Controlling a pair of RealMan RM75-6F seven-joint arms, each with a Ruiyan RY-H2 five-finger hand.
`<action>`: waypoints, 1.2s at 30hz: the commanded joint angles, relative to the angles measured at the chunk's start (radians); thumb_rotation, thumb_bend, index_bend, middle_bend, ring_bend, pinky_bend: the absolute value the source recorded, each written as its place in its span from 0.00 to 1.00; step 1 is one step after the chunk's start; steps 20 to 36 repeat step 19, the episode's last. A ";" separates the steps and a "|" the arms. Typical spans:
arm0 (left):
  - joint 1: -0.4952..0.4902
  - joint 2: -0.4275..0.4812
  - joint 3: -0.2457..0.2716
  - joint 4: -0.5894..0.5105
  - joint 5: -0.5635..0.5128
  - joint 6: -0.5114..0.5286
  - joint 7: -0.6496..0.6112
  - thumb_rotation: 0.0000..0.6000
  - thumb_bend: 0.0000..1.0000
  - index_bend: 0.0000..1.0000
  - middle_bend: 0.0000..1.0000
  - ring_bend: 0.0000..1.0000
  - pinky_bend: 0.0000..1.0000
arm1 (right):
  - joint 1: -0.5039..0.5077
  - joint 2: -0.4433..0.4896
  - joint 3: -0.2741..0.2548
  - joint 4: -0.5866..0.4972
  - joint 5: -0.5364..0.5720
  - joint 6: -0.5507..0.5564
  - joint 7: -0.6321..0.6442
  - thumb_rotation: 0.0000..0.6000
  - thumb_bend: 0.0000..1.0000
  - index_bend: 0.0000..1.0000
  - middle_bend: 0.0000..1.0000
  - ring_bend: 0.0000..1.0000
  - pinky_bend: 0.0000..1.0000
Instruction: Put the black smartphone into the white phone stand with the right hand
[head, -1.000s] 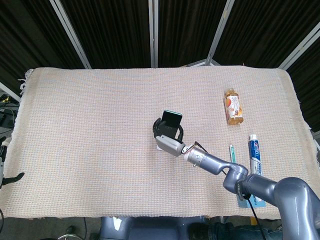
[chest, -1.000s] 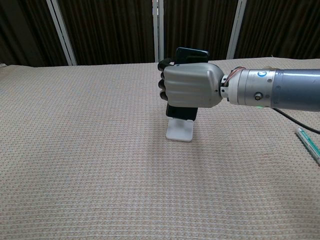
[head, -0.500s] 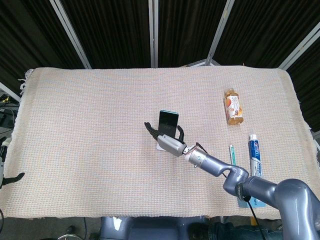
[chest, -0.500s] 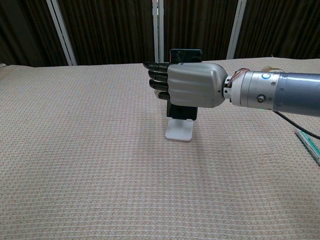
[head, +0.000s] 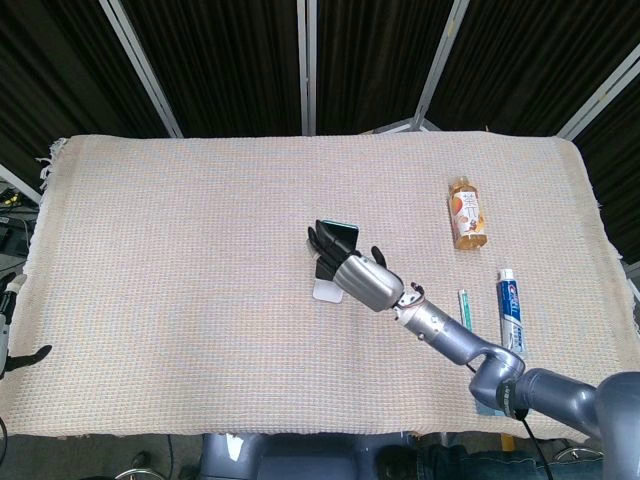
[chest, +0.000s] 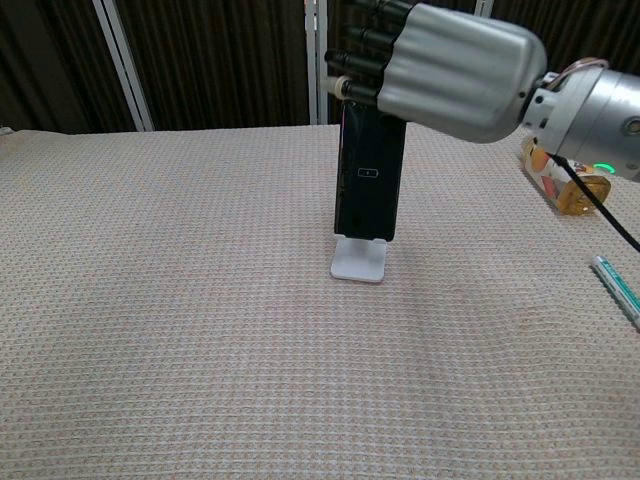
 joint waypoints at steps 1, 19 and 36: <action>0.004 0.003 0.004 -0.004 0.018 0.012 -0.008 1.00 0.00 0.00 0.00 0.00 0.00 | -0.178 0.072 0.041 -0.188 0.151 0.203 0.279 1.00 0.00 0.06 0.03 0.05 0.00; 0.055 -0.045 0.043 0.051 0.243 0.204 -0.097 1.00 0.00 0.00 0.00 0.00 0.00 | -0.573 0.251 -0.166 -0.524 0.286 0.392 0.540 1.00 0.00 0.00 0.00 0.00 0.00; 0.055 -0.045 0.043 0.051 0.243 0.204 -0.097 1.00 0.00 0.00 0.00 0.00 0.00 | -0.573 0.251 -0.166 -0.524 0.286 0.392 0.540 1.00 0.00 0.00 0.00 0.00 0.00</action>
